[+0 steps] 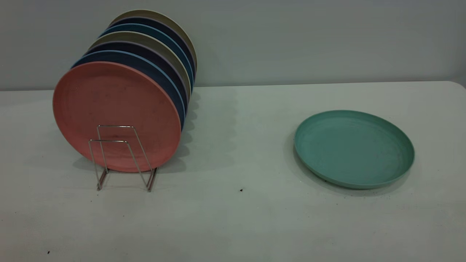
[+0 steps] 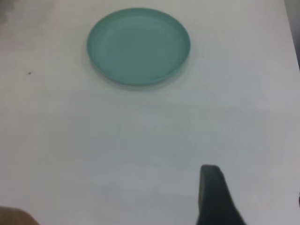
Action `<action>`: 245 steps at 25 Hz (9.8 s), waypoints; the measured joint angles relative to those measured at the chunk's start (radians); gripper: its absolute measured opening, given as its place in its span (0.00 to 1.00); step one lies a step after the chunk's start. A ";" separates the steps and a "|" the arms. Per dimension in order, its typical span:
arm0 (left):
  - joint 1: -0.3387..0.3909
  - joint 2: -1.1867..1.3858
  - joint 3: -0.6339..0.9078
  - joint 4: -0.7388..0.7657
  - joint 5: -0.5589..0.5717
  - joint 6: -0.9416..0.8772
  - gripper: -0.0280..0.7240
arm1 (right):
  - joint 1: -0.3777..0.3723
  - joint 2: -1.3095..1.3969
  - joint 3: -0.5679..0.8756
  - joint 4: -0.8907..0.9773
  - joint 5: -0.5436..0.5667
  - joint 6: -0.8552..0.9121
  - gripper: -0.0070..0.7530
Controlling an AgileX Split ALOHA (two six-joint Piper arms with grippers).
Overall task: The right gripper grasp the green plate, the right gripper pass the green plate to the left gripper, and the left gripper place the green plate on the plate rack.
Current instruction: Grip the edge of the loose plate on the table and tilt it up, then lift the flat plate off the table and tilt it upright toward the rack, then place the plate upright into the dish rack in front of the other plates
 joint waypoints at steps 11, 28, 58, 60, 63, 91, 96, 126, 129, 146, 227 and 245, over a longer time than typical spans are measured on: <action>0.000 0.000 0.000 0.000 0.000 0.000 0.63 | 0.000 0.000 0.000 0.000 0.000 0.000 0.59; 0.000 0.000 0.000 0.000 0.000 0.000 0.63 | 0.000 0.000 0.000 0.000 0.000 0.001 0.59; 0.000 0.481 -0.185 0.022 -0.226 -0.001 0.67 | 0.000 0.481 -0.129 0.025 -0.166 -0.002 0.66; 0.000 0.624 -0.246 0.022 -0.240 0.016 0.70 | 0.000 0.585 -0.164 0.033 -0.200 -0.022 0.69; 0.000 0.800 -0.322 0.022 -0.262 0.068 0.74 | 0.000 0.735 -0.202 0.082 -0.262 -0.081 0.72; -0.276 1.770 -0.712 -0.525 -0.547 0.516 0.76 | -0.116 1.861 -0.536 0.748 -0.498 -0.657 0.73; -0.338 1.872 -0.713 -0.570 -0.622 0.516 0.76 | -0.208 2.026 -0.636 0.825 -0.432 -0.727 0.73; -0.349 1.903 -0.717 -0.652 -0.619 0.516 0.75 | -0.239 2.478 -0.928 1.043 -0.357 -0.913 0.54; -0.349 1.903 -0.717 -0.652 -0.619 0.516 0.75 | -0.199 2.485 -0.940 1.051 -0.396 -0.916 0.38; -0.378 1.964 -0.717 -0.753 -0.698 0.520 0.75 | -0.097 2.501 -0.940 1.206 -0.146 -1.146 0.03; -0.006 1.669 -0.719 -0.539 -0.554 1.937 0.15 | -0.136 0.134 0.000 0.183 0.027 -0.225 0.53; -0.006 1.618 -0.718 -0.549 -0.548 1.934 0.15 | -0.136 0.130 0.000 0.158 0.012 -0.190 0.53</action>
